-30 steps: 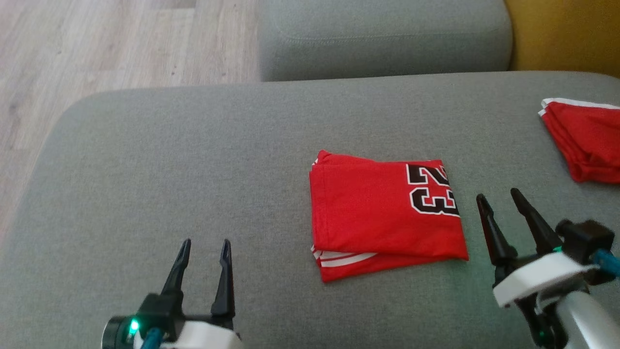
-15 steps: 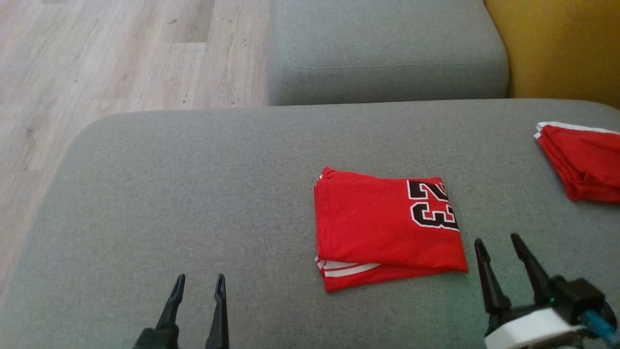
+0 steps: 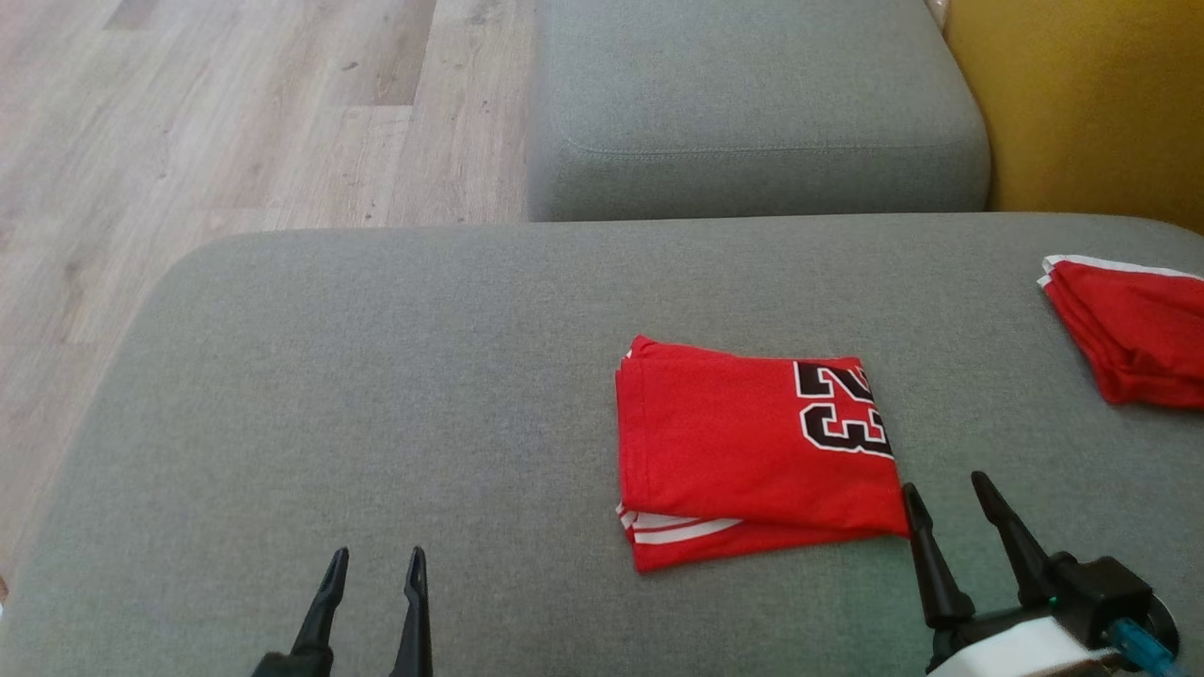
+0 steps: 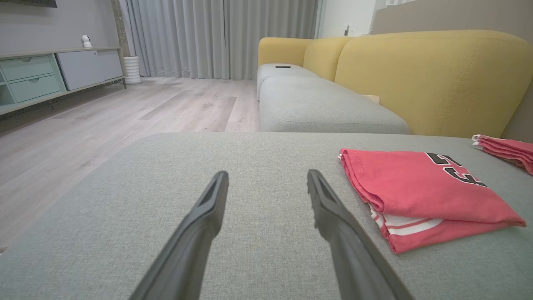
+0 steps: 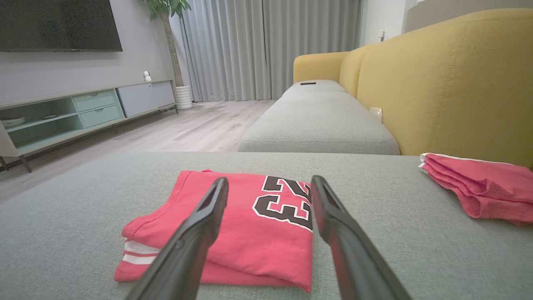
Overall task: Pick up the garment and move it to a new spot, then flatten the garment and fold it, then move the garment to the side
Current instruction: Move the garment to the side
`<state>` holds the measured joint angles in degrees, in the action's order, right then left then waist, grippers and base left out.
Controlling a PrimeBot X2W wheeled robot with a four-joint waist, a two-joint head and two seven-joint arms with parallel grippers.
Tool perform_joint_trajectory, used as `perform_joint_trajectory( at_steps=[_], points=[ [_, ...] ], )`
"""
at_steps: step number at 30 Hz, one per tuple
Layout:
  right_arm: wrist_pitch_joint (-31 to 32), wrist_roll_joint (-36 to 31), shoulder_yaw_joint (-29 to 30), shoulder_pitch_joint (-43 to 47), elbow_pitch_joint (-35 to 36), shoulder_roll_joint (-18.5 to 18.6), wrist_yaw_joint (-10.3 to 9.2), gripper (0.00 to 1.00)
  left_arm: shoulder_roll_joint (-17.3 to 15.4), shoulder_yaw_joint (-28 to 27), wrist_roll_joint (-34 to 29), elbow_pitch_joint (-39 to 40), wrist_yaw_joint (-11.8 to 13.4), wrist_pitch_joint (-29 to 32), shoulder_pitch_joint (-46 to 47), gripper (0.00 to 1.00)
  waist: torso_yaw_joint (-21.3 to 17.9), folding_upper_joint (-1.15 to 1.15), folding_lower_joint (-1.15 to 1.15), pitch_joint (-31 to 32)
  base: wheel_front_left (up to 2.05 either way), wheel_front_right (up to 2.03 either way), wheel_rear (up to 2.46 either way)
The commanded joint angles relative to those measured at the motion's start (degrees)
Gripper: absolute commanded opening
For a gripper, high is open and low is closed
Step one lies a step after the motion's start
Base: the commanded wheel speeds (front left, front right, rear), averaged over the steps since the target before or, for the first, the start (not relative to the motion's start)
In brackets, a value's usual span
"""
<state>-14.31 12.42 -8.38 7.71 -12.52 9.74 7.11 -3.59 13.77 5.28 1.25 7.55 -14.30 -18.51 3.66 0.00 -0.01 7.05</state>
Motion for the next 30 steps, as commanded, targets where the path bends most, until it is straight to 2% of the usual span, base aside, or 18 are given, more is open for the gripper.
perform_joint_trajectory(
  at_steps=[1, 22, 27, 30],
  points=[
    [-0.7, -0.5, -1.2, -1.5, 2.0, 0.7, 0.37, 1.00, 0.6, -2.2, 0.4, 2.0, -0.1, -0.7, 2.2, 1.00, 0.0, 0.00, 0.01, 0.0, 0.00, 0.00, 0.00],
    [-0.7, 1.1, -1.1, -3.6, 1.4, 3.1, 0.37, 1.00, 0.7, 0.5, 0.7, 3.7, 1.4, -0.7, 4.5, 1.00, 2.3, 0.00, 0.01, -5.3, 0.00, 0.00, 0.00],
    [-0.7, 2.6, -1.4, -7.9, -2.3, 4.8, 0.37, 1.00, 0.7, 2.1, 0.0, 3.9, 1.4, -0.7, 6.1, 1.00, 2.8, 0.00, 0.01, -7.8, 0.00, 0.00, 0.00],
    [2.1, 4.9, -1.6, -12.3, -6.2, 6.1, 0.37, 1.00, 0.7, 3.1, 0.0, 3.9, 1.6, -0.7, 7.5, 1.00, 3.0, 0.00, 0.01, -9.5, 0.00, 0.00, 0.00]
  ],
)
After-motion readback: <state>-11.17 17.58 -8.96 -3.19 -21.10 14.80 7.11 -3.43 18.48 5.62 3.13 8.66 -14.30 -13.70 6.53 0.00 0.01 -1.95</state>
